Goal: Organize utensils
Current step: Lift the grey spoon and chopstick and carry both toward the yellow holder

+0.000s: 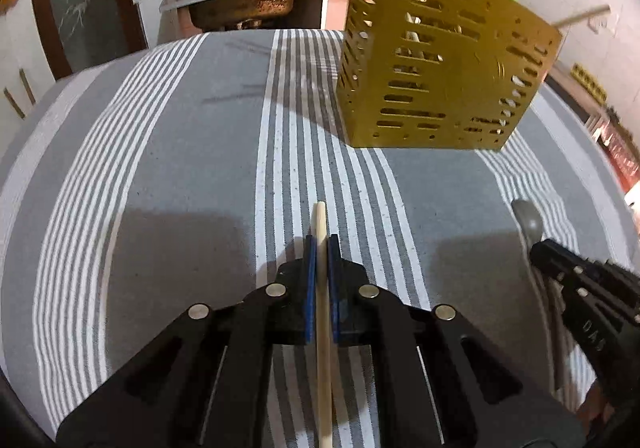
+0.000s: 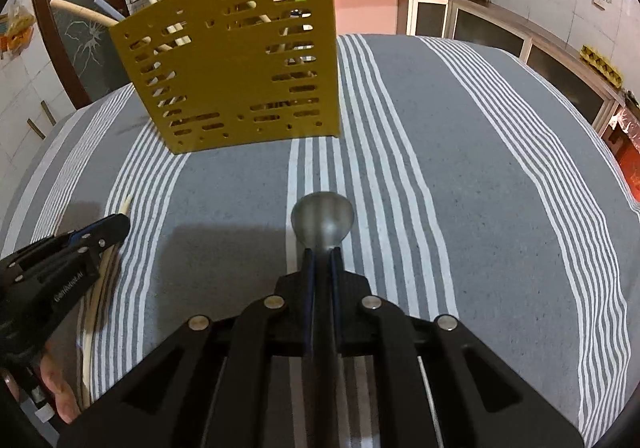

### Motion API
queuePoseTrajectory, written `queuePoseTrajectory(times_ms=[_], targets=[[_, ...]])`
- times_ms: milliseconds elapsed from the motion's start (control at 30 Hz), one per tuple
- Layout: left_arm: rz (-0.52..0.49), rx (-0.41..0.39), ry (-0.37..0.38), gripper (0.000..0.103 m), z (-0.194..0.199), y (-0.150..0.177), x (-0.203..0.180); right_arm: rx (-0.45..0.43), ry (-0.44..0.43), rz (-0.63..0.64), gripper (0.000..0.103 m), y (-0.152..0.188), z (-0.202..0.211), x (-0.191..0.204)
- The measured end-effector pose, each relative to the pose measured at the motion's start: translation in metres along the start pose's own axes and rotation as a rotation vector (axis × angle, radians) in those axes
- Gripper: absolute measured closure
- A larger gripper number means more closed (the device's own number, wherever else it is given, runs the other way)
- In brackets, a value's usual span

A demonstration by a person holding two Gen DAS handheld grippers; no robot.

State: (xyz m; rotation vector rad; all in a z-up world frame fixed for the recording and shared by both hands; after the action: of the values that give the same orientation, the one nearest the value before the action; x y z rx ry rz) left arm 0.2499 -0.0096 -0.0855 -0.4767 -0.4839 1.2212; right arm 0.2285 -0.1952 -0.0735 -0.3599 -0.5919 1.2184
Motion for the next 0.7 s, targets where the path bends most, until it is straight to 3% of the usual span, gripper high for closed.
queuePoseTrajectory(times_ms=[400, 700], targets=[[-0.032, 0.019, 0.026, 0.098, -0.007, -0.003, 0.008, -0.009, 0.049, 0.062, 0.094, -0.001, -0.009, 0.010], [0.007, -0.015, 0.046, 0.098, -0.007, -0.003, 0.012, -0.061, 0.002, 0.026, 0.095, 0.007, 0.001, 0.005]])
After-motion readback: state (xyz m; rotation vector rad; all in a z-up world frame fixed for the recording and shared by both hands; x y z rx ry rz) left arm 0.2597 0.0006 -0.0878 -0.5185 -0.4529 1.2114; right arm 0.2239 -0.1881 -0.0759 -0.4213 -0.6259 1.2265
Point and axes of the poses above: each gripper's, at about its wrist camera, not at the fingertips, and z roughly against the way its jaws point, x to its left, y to its underside, the point moved 3 cm from there along -z, roughly the way its jaws point, and after that the axes turned 13 degrees about -z, right-handed, at the moved point
